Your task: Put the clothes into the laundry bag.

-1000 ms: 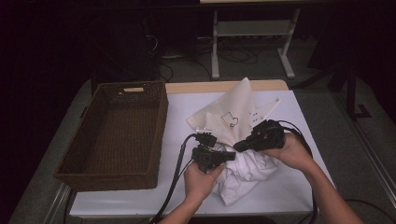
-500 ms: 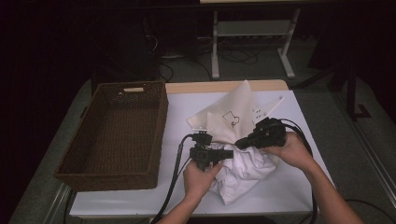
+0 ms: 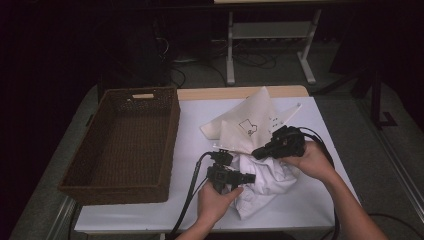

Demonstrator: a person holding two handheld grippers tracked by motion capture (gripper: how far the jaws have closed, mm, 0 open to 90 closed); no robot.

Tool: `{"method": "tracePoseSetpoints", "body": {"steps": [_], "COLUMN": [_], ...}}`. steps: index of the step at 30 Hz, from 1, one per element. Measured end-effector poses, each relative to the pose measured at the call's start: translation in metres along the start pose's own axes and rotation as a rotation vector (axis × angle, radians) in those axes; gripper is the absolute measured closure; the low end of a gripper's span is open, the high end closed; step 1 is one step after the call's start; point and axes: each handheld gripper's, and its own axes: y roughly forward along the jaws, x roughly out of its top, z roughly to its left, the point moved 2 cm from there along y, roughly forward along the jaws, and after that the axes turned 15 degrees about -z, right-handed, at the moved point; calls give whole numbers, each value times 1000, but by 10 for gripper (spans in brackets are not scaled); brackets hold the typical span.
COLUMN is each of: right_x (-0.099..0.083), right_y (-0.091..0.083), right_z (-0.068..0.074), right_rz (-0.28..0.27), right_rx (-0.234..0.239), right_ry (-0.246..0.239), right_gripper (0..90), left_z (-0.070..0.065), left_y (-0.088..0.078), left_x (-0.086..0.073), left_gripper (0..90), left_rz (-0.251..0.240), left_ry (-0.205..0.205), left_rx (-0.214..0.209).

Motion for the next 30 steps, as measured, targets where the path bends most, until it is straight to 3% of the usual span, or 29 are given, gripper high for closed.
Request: {"method": "tracePoseSetpoints", "body": {"steps": [3, 5, 9, 14, 18, 24, 25, 27, 30], "right_x": [-2, -4, -5, -1, 5, 9, 9, 5, 0], "right_y": [0, 0, 1, -3, -9, -8, -8, -6, -3], "right_z": [0, 0, 3, 9, 17, 26, 24, 18, 9], "right_rz": [14, 12, 14, -15, -39, -33, -36, -32, -34], "right_rx": [-6, -8, -4, 25, 37, 70, 68, 61, 56], "right_ry": [-3, -1, -9, -15, -31, -41, -36, -10, 21], "right_gripper": [888, 888, 888, 889, 889, 890, 890, 889, 889], "left_z": [4, 6, 2, -17, -23, -11, -6, 4, 8], "left_y": [6, 8, 4, -14, -22, -12, -8, -2, -1], "left_x": [2, 4, 9, 15, 17, 19, 19, 17, 18], "left_gripper": [747, 800, 824, 833, 834, 833, 833, 831, 819], "left_rz": [-12, -24, -49, -85, -104, -164, -169, -169, -170], "left_ry": [7, 9, 29, 86, 98, 75, 70, 13, -6], "left_rx": [-1, -1, -10, -32, -42, 7, 23, 17, 6]}}
